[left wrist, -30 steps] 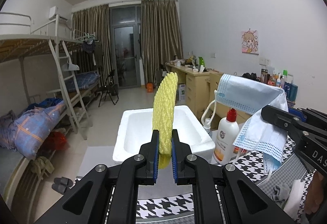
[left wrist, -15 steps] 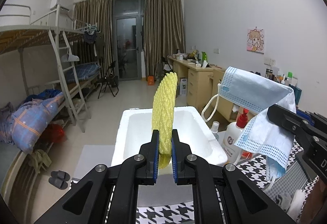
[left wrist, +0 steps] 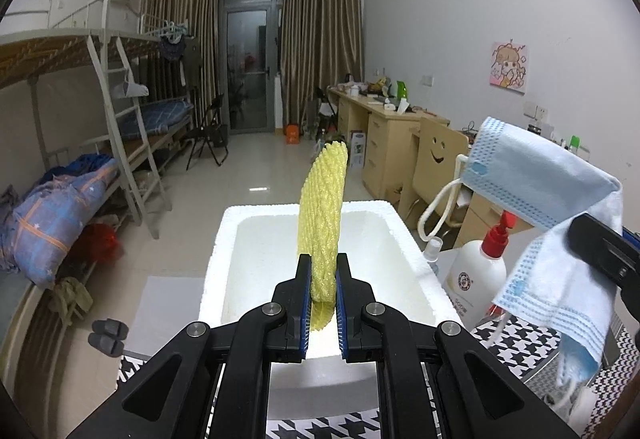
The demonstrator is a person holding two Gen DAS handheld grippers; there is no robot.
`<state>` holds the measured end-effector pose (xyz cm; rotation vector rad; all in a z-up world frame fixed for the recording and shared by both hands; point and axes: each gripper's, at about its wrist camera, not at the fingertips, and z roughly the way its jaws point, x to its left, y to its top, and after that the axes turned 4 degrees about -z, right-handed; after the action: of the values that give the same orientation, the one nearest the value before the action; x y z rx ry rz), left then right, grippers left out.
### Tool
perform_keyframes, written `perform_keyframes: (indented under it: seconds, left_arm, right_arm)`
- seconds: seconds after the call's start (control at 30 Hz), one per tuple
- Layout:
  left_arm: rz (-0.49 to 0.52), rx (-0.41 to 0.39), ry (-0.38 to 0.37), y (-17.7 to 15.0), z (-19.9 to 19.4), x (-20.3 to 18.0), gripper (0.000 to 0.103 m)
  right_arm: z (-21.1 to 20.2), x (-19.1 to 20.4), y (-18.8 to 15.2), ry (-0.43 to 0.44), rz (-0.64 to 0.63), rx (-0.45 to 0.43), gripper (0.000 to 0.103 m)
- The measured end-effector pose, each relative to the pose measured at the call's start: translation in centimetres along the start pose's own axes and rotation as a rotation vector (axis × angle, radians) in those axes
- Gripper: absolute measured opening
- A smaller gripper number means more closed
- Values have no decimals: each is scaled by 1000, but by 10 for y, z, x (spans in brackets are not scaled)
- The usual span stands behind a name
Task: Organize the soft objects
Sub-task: 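Open the left tool to drop the yellow mesh into the foam box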
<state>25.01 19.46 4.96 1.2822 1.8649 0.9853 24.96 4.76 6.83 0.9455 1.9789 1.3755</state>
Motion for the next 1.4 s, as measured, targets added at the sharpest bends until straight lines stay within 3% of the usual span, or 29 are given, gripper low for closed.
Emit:
perform_keyframes:
  seconds: [0.4, 0.43, 0.5, 0.53, 0.57, 0.7, 0.77, 0.83, 1.4]
  left_arm:
    - [3, 77, -3, 10, 34, 5, 13]
    - [2, 81, -3, 10, 35, 6, 19]
    - [-4, 85, 7, 9, 35, 8, 48]
    - [-9, 79, 19, 9, 34, 11, 70]
    - [-13, 67, 31, 9, 32, 12, 81]
    - [-30, 18, 61, 9, 19, 22, 88]
    - [-42, -10, 84, 8, 15, 26, 102]
    - [-37, -43, 109, 6, 8, 26, 102]
    - [-59, -41, 163, -6, -14, 52, 102]
  right_arm:
    - [2, 0, 5, -16, -9, 0, 23]
    - [3, 0, 6, -18, -9, 0, 23]
    - [4, 0, 7, -22, -8, -1, 23]
    - [5, 0, 8, -23, -8, -2, 23]
    - [5, 0, 9, -25, -8, -3, 23]
    - [8, 3, 9, -33, -12, -8, 23]
    - [12, 3, 10, -25, -6, -1, 23]
    - [16, 3, 11, -22, -7, 4, 23]
    - [47, 9, 20, 40, -9, 51, 23]
